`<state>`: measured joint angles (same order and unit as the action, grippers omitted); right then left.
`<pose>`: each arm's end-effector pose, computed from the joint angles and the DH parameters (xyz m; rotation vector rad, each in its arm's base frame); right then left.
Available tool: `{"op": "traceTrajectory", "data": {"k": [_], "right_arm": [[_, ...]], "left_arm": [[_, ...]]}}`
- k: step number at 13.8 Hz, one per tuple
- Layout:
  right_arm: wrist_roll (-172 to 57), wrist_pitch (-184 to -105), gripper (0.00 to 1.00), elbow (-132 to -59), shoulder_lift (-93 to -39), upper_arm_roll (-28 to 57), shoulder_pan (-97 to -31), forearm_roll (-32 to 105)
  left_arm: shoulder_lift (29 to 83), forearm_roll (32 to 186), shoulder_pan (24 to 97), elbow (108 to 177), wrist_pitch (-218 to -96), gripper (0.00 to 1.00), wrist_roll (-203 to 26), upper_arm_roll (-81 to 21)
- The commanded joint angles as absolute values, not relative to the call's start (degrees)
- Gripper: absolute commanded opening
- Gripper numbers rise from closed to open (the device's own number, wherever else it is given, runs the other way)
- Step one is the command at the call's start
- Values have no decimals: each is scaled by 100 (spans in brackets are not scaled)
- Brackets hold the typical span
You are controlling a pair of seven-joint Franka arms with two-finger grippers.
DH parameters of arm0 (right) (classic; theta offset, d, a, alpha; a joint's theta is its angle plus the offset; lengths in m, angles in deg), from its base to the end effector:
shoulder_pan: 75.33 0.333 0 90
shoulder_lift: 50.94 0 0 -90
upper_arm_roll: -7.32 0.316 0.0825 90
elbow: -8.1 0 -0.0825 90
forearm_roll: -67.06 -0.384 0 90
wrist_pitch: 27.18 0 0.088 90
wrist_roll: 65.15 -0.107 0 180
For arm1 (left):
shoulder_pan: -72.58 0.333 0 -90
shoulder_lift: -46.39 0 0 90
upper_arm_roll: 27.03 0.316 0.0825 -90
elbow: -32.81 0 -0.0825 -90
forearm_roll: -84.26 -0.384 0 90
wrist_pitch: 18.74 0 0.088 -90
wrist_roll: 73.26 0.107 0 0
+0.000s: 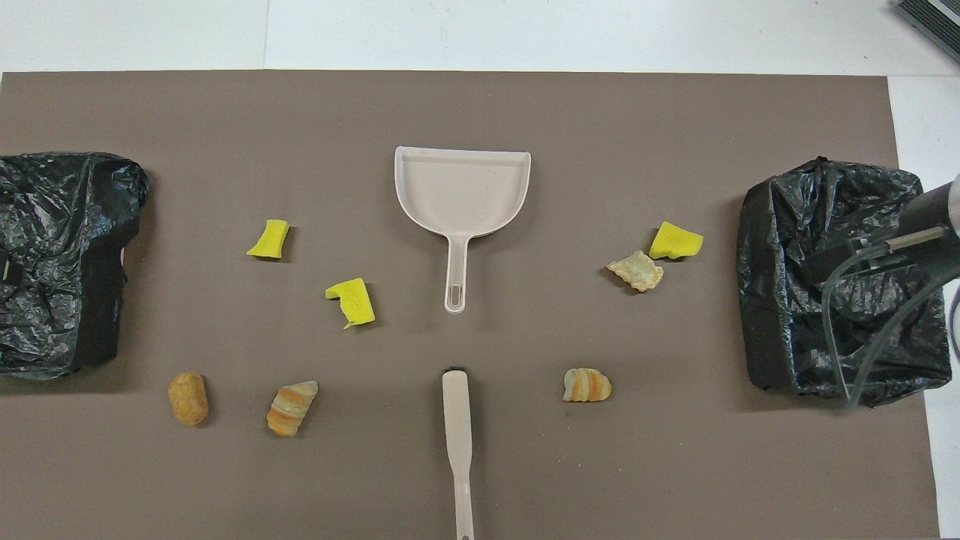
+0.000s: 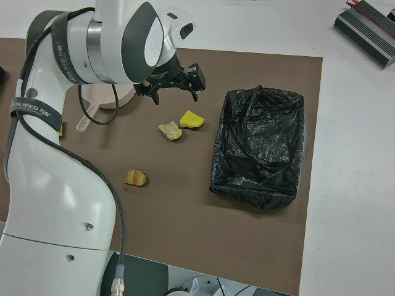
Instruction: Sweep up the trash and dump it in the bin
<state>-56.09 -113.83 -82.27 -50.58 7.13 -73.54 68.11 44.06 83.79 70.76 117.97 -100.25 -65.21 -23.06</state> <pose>0.5459 0.0132 0.6200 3.1123 0.2895 -0.0933 0.5254 0.0216 0.6728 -3.1341 0.1599 0.0369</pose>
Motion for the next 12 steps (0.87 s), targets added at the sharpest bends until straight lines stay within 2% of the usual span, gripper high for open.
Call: {"op": "traceTrajectory", "data": {"k": [1, 12], "right_arm": [[-5460, -11498, 100, -8366, -4953, 750, -7454, 6715], [-5460, -11498, 100, -8366, -4953, 750, -7454, 6715]], "left_arm": [[4270, 8338, 7038, 11938, -10004, 100, -6518, -2290], [4279, 8330, 7020, 11912, -9872, 100, -6570, -2290]]}}
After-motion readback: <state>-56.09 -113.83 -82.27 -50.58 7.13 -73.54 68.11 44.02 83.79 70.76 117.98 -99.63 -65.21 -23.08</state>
